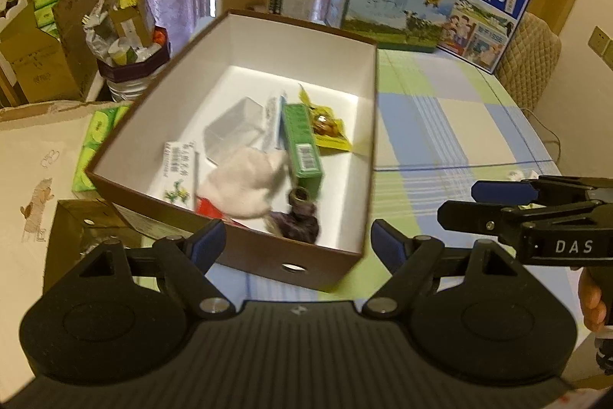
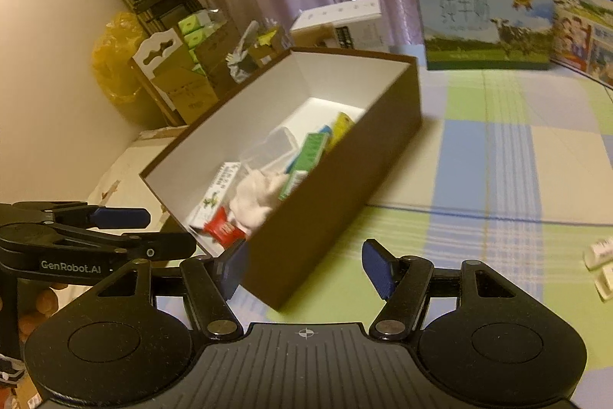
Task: Organize objects
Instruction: 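Withdraw both tools from the shoebox toward the bottle and hair clip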
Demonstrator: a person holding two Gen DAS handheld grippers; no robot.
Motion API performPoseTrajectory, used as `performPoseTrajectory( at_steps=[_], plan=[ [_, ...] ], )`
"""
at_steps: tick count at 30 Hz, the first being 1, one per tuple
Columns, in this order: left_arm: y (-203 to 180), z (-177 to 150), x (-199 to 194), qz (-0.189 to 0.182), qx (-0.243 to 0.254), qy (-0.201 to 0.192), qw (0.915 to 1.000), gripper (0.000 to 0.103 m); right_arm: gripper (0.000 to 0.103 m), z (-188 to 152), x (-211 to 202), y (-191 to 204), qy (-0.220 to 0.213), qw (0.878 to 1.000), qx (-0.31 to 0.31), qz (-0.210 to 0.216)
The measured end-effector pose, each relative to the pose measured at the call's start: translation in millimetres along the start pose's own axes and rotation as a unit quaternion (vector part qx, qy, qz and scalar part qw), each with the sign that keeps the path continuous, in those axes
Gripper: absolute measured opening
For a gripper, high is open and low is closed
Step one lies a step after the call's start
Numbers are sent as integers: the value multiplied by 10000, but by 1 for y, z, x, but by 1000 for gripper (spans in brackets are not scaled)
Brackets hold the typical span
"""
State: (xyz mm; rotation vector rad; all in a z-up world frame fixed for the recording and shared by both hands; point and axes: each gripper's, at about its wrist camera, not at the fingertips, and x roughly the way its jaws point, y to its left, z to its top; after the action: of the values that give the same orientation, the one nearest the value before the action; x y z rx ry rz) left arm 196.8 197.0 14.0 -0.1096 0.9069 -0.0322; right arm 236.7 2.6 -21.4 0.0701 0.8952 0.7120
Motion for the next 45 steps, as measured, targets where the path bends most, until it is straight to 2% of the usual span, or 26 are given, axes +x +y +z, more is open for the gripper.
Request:
performPoseTrajectory(
  at_steps=[12, 24, 36, 43, 45],
  plan=[
    [-68, -7, 12, -183, 232, 225, 9993, 80, 62, -22, -38, -61, 99, 9992, 349, -190],
    [-142, -9, 38, -474, 544, 417, 9965, 80, 62, -46, -79, -130, 100, 9938, 863, -695],
    [-212, -11, 77, -750, 893, 528, 9918, 80, 62, -64, -101, -194, -8, 9821, 1271, -1392],
    [-239, -5, 103, -719, 1027, 556, 9906, 79, 62, -65, -103, -226, -119, 9733, 1545, -1695],
    [-245, -3, 109, -726, 1066, 537, 9902, 79, 55, -63, -102, -233, -163, 9717, 1565, -1764]
  ],
)
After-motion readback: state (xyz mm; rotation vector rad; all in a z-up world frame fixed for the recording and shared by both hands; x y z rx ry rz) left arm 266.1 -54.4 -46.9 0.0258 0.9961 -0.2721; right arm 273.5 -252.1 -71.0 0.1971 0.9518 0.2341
